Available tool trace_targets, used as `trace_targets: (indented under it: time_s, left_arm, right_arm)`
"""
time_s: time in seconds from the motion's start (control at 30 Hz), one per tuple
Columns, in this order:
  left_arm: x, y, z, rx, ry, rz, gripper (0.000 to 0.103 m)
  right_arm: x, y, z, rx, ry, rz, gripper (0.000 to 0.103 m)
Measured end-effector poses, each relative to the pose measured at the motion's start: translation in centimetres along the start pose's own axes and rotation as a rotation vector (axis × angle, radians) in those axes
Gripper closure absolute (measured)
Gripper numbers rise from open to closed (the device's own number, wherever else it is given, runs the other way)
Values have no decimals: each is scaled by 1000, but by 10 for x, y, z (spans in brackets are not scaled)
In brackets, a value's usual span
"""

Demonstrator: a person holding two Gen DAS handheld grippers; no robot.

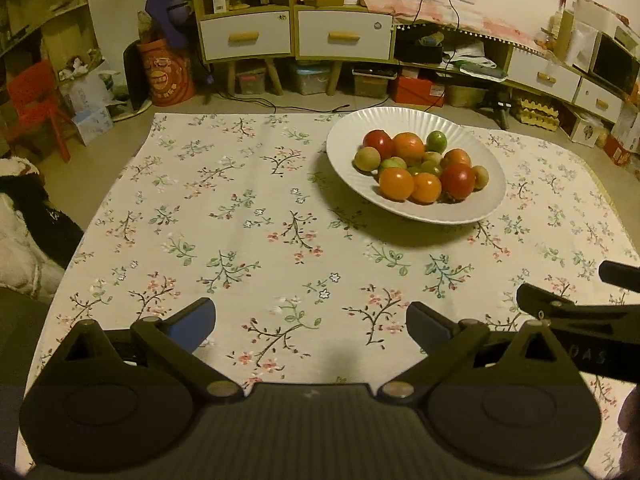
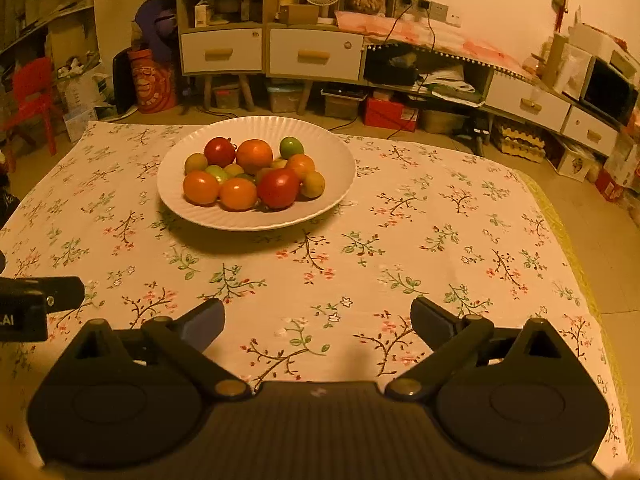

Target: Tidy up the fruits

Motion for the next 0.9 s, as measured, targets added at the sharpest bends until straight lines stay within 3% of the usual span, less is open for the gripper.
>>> trace_targets:
  time_s: [0.9]
  left_arm:
    - [-2,13,9,31,-18,34,0]
  right_arm:
    - [-4,-4,0,8,6,-16,1]
Point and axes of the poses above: each gripper's, at about its wrist camera, not at the fingertips, and x roughly the way its jaws point, y to its right, z to its underside, the point moved 9 cm from there along x, roughly the way its jaws point, and after that the axes turned 11 degrees about -z, right-handed, at the moved point
